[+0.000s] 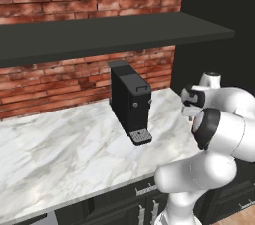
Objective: Four empty soda cans are scattered around the kitchen. Gather all the cans and cluster them next to the stove for recycling.
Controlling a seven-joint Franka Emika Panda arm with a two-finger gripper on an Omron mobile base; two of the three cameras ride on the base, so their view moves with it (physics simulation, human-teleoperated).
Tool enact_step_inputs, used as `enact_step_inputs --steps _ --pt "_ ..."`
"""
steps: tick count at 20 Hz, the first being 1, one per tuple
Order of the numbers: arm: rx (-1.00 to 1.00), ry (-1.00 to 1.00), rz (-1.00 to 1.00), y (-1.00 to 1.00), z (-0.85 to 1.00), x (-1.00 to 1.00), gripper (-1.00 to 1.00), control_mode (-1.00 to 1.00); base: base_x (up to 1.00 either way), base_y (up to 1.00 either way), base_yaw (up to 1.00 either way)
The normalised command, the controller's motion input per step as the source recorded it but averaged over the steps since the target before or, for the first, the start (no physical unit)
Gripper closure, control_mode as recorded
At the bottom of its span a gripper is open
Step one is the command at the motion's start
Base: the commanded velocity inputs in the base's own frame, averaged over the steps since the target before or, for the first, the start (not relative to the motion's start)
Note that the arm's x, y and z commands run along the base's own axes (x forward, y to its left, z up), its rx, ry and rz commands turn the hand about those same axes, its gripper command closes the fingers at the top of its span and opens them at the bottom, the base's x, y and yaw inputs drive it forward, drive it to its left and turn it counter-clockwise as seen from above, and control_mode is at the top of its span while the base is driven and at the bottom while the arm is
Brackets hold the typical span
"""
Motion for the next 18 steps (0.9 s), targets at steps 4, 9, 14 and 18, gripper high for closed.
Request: enact_step_inputs --steps 4,9,14,18 --pt "0.0 0.0 0.0 -0.12 -0.11 0.05 -1.0 -1.0 0.0 0.0 0.0" --pt "0.01 0.01 0.0 0.0 -0.28 0.0 -1.0 -1.0 0.0 0.0 0.0" --pt "0.01 0.04 0.0 0.0 -0.38 0.0 1.0 -1.0 0.0 0.0 0.0" --pt "0.01 0.0 0.0 -0.02 -0.05 0.0 1.0 -1.0 0.0 0.0 0.0"
